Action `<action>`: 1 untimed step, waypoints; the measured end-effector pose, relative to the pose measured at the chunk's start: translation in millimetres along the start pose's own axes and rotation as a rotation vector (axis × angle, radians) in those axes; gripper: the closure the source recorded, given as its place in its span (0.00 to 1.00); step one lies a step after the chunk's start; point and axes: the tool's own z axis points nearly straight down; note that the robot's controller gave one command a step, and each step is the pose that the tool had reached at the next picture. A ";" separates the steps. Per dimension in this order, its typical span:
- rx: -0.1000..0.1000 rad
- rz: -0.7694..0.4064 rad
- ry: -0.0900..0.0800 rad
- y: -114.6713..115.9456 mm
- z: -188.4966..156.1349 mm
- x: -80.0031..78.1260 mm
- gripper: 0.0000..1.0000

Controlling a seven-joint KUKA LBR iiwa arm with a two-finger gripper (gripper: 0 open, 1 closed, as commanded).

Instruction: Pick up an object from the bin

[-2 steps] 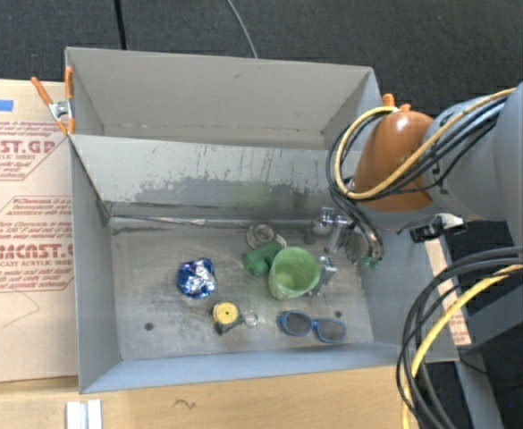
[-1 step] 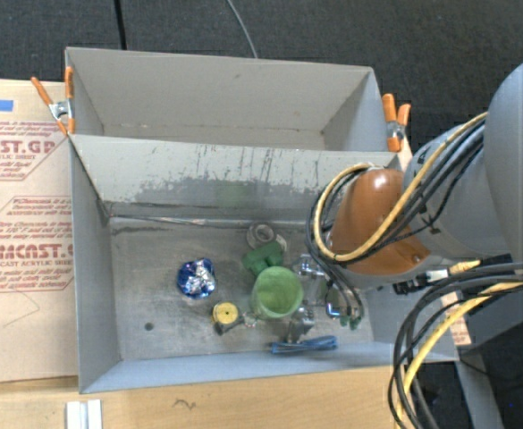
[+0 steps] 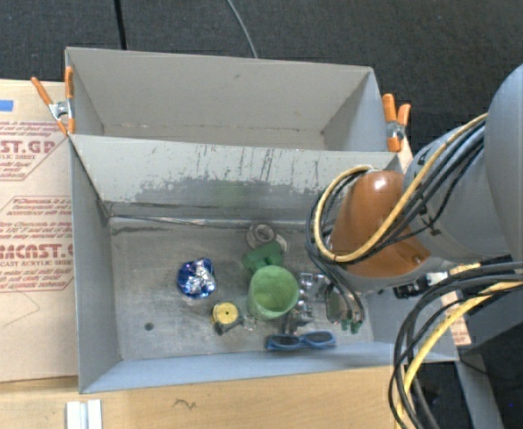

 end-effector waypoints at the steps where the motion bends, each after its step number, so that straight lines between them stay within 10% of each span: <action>1: 0.001 -0.320 -0.016 7.0 -147.7 -1.3 1.00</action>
Offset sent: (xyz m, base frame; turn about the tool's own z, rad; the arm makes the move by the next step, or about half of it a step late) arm 0.0019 0.0058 0.1452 -0.3181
